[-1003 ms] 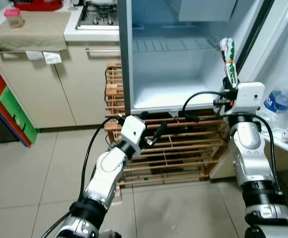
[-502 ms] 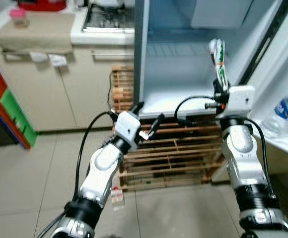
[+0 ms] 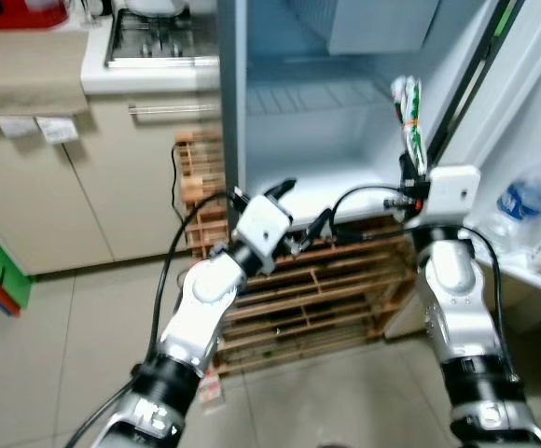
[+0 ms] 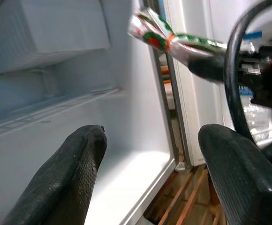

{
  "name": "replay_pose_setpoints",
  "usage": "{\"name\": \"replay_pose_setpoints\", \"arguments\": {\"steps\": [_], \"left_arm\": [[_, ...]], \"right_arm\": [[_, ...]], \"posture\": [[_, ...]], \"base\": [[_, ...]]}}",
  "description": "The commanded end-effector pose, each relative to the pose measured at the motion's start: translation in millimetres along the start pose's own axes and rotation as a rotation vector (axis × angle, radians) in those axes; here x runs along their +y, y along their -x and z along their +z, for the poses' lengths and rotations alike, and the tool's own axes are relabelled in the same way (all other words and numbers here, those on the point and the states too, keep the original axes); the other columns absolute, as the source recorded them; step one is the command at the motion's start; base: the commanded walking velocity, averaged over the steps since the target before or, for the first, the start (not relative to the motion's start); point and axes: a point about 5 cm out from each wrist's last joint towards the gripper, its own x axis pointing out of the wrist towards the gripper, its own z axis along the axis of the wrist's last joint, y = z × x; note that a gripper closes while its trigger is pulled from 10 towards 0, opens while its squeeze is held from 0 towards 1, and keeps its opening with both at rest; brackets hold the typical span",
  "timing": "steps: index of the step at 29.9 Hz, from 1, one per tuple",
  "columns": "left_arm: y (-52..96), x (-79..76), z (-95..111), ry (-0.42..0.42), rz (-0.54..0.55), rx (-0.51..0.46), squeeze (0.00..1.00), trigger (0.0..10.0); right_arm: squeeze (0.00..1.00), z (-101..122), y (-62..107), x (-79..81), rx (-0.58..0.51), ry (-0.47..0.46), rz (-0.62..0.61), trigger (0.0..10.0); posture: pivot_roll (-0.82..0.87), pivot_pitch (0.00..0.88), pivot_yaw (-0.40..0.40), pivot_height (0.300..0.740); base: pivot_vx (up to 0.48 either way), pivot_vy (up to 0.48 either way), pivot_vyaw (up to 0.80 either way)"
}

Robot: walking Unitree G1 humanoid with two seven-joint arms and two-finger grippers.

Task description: Restocking fridge

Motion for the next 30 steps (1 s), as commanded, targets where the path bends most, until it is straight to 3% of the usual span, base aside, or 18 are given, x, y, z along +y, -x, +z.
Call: {"name": "replay_pose_setpoints", "arguments": {"steps": [1,10,15,21,30], "left_arm": [[1.1,2.8,-3.0,-0.009,0.012,0.029,0.0,10.0],[0.5,8.0,-7.1,0.032,0.071,0.059,0.0,10.0],[6.4,27.9,-19.5,0.151,0.28,0.132,0.0,10.0],[18.8,38.9,-27.5,0.18,0.406,0.167,0.0,10.0],[13.7,24.3,-20.7,0.121,0.309,0.133,0.0,10.0]], "right_arm": [[0.0,6.9,-3.8,2.2,-0.024,-0.008,0.006,10.0],[0.0,6.4,-4.2,2.8,-0.021,-0.007,0.009,10.0],[0.0,5.8,-4.3,6.0,-0.016,-0.015,0.032,10.0],[0.0,4.0,-4.0,16.7,0.002,-0.035,0.104,10.0],[0.0,0.9,-5.6,16.5,0.019,-0.026,0.128,10.0]], "posture": [[-0.09,0.0,-0.025,0.74],[-0.09,0.0,-0.021,0.74],[-0.09,0.0,-0.017,0.74],[-0.09,0.0,-0.016,0.74],[-0.09,0.0,-0.029,0.74]], "base": [[0.33,-0.345,0.0],[0.346,-0.326,0.0],[0.238,-0.104,0.0],[0.0,0.0,0.0],[0.0,0.0,0.0]]}}
